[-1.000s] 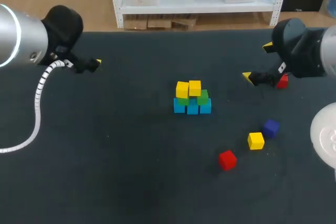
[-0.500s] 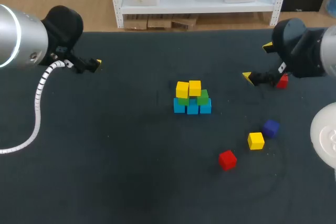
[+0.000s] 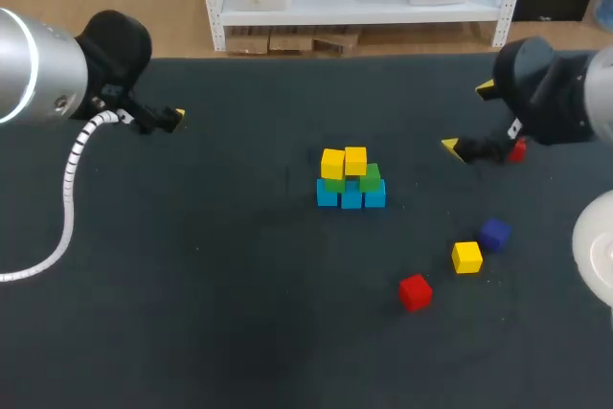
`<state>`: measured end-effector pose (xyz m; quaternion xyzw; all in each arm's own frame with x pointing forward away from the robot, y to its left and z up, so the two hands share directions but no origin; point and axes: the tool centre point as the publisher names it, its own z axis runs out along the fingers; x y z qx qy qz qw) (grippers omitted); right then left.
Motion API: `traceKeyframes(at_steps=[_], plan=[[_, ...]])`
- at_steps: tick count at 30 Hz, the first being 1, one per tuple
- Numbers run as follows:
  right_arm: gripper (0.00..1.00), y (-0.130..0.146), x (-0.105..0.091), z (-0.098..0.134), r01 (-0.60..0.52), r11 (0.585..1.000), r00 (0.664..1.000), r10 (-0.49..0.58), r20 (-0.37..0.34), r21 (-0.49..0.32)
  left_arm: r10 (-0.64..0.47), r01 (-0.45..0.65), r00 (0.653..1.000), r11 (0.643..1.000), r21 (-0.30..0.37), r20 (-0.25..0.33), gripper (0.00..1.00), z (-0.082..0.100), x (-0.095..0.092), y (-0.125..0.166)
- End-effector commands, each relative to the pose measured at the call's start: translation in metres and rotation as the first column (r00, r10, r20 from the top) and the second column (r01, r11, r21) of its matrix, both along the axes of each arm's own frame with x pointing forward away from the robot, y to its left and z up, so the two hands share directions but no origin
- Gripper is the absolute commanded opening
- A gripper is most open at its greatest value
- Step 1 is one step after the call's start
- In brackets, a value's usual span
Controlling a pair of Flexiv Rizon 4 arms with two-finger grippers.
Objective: Place the blue cubes, place green cubes on the blue cubes, place the yellow cubes on the green cubes, then place the red cubes on the yellow cubes, and place purple cube on the red cubes.
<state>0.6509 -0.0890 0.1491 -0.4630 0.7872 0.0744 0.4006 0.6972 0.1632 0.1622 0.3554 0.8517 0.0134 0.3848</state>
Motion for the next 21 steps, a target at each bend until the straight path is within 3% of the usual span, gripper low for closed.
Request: traceKeyframes(at_steps=[1, 6, 11, 15, 21], plan=[[1.0, -0.008, -0.018, 0.02, -0.024, 0.998, 0.999, 0.023, -0.029, -0.051, -0.005, 0.005, 1.0, 1.0, -0.003, 0.0, 1.0, 0.0, 0.001, 0.002], [1.0, -0.006, -0.034, 0.021, -0.16, 0.981, 0.986, 0.154, -0.056, -0.109, -0.005, 0.005, 1.0, 1.0, -0.003, 0.0, 1.0, 0.0, 0.001, 0.002], [1.0, -0.003, -0.05, 0.021, -0.272, 0.938, 0.961, 0.253, -0.115, -0.213, -0.005, 0.005, 1.0, 1.0, -0.003, 0.0, 1.0, 0.0, 0.001, 0.002], [1.0, -0.004, -0.058, 0.017, -0.317, 0.902, 0.946, 0.28, -0.161, -0.293, -0.005, 0.005, 1.0, 1.0, -0.003, 0.0, 1.0, 0.0, 0.001, 0.002], [1.0, -0.004, -0.065, -0.003, -0.359, 0.874, 0.924, 0.283, -0.257, -0.328, -0.005, 0.005, 1.0, 1.0, -0.003, 0.0, 1.0, 0.0, 0.001, 0.002]])
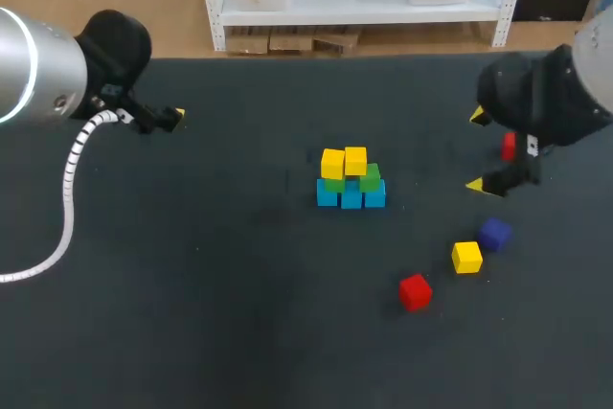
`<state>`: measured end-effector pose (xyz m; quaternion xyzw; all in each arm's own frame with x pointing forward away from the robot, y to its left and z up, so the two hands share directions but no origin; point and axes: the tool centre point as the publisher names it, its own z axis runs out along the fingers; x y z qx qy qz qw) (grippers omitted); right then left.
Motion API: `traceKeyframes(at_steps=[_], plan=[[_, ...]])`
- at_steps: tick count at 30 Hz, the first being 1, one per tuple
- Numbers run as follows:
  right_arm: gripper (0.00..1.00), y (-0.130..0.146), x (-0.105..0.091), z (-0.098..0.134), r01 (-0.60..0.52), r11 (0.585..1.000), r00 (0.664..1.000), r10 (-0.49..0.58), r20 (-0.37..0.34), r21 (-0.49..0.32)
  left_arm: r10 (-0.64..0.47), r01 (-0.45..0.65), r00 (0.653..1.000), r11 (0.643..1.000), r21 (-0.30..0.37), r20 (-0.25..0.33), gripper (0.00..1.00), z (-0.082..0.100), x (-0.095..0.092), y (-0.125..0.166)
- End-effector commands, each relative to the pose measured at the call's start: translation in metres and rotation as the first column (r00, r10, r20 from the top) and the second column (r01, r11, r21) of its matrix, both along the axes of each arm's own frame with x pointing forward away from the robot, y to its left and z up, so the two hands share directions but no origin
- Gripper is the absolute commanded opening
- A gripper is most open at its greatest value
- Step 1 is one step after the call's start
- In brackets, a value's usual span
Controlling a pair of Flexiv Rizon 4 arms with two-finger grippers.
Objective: Place the blue cubes, place green cubes on the blue cubes, place the yellow cubes on the green cubes, then place the red cubes on the yellow cubes, and place purple cube on the red cubes.
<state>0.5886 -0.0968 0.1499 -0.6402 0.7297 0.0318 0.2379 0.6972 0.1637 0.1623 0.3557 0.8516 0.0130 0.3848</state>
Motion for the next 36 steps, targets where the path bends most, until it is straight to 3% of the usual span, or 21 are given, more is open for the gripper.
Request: traceKeyframes(at_steps=[1, 6, 11, 17, 20, 27, 36], plan=[[1.0, 0.004, -0.005, -0.008, -0.013, 0.999, 0.997, 0.009, -0.077, -0.045, -0.004, 0.004, 1.0, 1.0, -0.003, 0.0, 1.0, 0.0, 0.001, 0.001], [1.0, 0.009, -0.022, -0.029, -0.065, 0.993, 0.987, 0.05, -0.151, -0.1, -0.004, 0.004, 1.0, 1.0, -0.003, 0.0, 1.0, 0.0, 0.001, 0.001], [1.0, 0.006, -0.034, -0.045, -0.087, 0.983, 0.984, 0.06, -0.166, -0.162, -0.004, 0.004, 1.0, 1.0, -0.003, 0.0, 1.0, 0.0, 0.001, 0.001], [1.0, 0.003, -0.048, -0.071, -0.116, 0.978, 0.974, 0.078, -0.213, -0.172, -0.004, 0.004, 1.0, 1.0, -0.003, 0.0, 1.0, 0.0, 0.001, 0.001], [1.0, 0.003, -0.052, -0.085, -0.123, 0.983, 0.962, 0.083, -0.262, -0.138, -0.004, 0.004, 1.0, 1.0, -0.003, 0.0, 1.0, 0.0, 0.001, 0.001], [1.0, -0.005, -0.055, -0.108, -0.125, 0.981, 0.945, 0.072, -0.318, -0.149, -0.004, 0.004, 1.0, 1.0, -0.003, 0.0, 1.0, 0.0, 0.001, 0.001], [1.0, 0.0, -0.056, -0.124, -0.184, 0.964, 0.933, 0.11, -0.344, -0.191, -0.004, 0.004, 1.0, 1.0, -0.003, 0.0, 1.0, 0.0, 0.001, 0.001]])
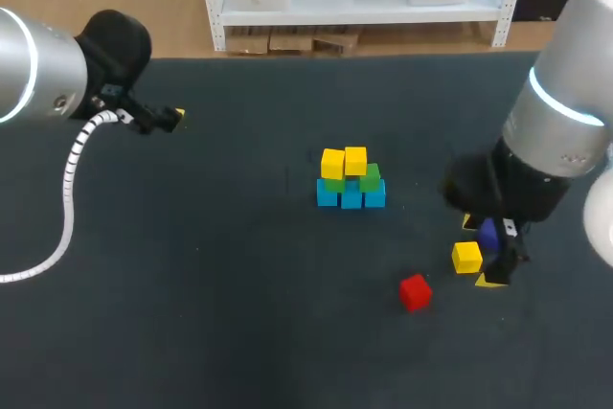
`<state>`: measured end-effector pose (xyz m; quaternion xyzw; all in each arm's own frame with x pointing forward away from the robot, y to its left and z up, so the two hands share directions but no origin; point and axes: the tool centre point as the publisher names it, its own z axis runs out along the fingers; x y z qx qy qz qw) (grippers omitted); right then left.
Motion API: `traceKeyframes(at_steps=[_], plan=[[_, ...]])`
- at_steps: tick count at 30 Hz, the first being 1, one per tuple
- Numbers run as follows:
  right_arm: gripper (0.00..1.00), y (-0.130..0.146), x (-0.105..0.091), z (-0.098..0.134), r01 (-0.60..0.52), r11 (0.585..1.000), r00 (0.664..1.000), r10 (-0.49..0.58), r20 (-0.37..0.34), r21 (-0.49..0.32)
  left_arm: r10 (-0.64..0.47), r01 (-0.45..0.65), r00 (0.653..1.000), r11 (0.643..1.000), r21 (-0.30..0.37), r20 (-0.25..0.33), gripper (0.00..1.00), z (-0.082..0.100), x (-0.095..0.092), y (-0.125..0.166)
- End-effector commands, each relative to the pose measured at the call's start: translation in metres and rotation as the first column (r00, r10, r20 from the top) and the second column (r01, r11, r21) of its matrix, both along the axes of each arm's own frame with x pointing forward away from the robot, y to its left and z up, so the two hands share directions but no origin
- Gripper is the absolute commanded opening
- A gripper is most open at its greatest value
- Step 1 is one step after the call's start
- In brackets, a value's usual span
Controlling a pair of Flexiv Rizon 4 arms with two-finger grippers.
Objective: Place the blue cubes, place green cubes on the blue cubes, place the yellow cubes on the green cubes, then place the red cubes on the yellow cubes, and place purple cube on the red cubes.
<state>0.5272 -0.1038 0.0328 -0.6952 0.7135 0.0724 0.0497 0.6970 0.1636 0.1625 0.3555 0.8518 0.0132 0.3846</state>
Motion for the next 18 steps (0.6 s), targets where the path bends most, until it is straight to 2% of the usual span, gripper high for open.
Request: traceKeyframes(at_steps=[1, 12, 14, 18], plan=[[1.0, 0.007, 0.005, -0.009, -0.028, 0.999, 0.999, 0.028, -0.018, -0.026, -0.005, 0.005, 1.0, 1.0, -0.003, 0.0, 1.0, 0.0, 0.001, 0.001], [1.0, 0.005, 0.007, -0.029, -0.047, 0.996, 0.999, 0.046, -0.024, -0.082, -0.005, 0.005, 1.0, 1.0, -0.003, 0.0, 1.0, 0.0, 0.001, 0.001], [0.93, 0.004, 0.007, -0.033, -0.055, 0.996, 0.998, 0.052, -0.047, -0.076, -0.005, 0.005, 1.0, 1.0, -0.003, 0.0, 1.0, 0.0, 0.001, 0.001], [1.0, 0.001, 0.009, -0.037, -0.05, 0.995, 0.998, 0.046, -0.046, -0.088, -0.005, 0.005, 1.0, 1.0, -0.003, 0.0, 1.0, 0.0, 0.001, 0.001]])
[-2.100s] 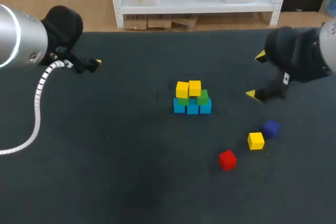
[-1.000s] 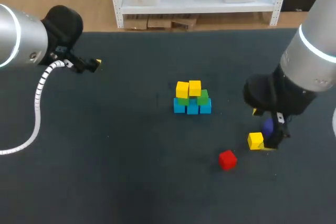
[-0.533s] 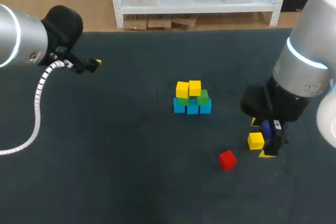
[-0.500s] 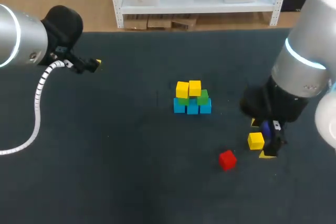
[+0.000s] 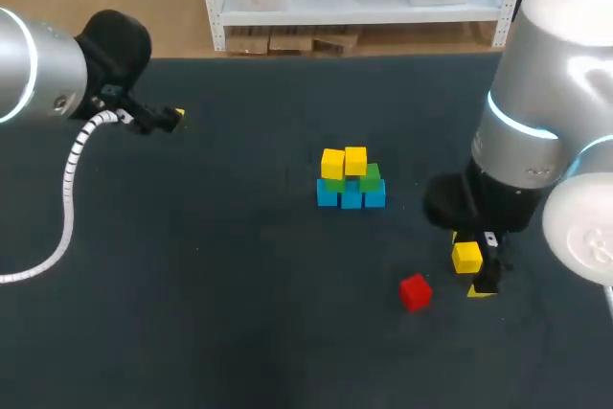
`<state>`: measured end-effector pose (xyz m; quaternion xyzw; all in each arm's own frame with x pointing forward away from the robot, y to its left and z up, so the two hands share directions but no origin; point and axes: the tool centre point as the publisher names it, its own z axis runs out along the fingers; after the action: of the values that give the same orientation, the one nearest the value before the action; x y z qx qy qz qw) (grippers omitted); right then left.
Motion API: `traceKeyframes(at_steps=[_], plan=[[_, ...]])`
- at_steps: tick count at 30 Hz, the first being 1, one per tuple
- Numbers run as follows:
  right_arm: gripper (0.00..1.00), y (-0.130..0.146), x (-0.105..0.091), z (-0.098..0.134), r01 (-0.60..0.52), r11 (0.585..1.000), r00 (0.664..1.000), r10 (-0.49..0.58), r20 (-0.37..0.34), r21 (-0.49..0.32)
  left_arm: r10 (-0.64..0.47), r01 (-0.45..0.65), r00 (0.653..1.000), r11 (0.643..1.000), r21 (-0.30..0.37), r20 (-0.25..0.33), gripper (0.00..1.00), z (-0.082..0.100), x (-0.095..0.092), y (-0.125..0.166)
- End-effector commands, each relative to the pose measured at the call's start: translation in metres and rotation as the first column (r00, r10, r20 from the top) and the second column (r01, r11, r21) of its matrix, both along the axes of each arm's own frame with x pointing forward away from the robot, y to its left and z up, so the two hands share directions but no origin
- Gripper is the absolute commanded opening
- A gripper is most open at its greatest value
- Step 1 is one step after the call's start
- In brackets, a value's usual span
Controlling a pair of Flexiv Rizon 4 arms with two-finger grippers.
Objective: Place the blue cubes, place green cubes on the blue cubes, place the yellow cubes on the green cubes, then place the red cubes on the yellow cubes, and place purple cube on the red cubes.
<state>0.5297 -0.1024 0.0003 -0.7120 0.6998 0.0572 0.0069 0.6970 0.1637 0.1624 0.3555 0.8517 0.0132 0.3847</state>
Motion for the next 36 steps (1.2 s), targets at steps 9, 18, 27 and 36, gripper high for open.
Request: traceKeyframes(at_steps=[9, 18, 27, 36], plan=[[0.0, -0.001, 0.009, -0.004, 0.012, 1.0, 1.0, -0.011, 0.021, -0.02, -0.005, 0.005, 1.0, 1.0, -0.003, 0.0, 1.0, 0.0, 0.001, 0.001], [0.0, 0.004, 0.009, 0.002, 0.022, 1.0, 0.999, -0.021, 0.03, -0.02, -0.005, 0.005, 1.0, 1.0, -0.003, 0.0, 1.0, 0.0, 0.001, 0.001], [0.0, 0.006, 0.027, 0.041, 0.08, 0.996, 0.995, -0.077, 0.058, -0.05, -0.005, 0.005, 1.0, 1.0, -0.003, 0.0, 1.0, 0.0, 0.001, 0.001], [0.0, 0.015, 0.069, 0.076, 0.116, 0.989, 0.986, -0.103, 0.13, -0.09, -0.005, 0.005, 1.0, 1.0, -0.003, 0.0, 1.0, 0.0, 0.001, 0.001]])
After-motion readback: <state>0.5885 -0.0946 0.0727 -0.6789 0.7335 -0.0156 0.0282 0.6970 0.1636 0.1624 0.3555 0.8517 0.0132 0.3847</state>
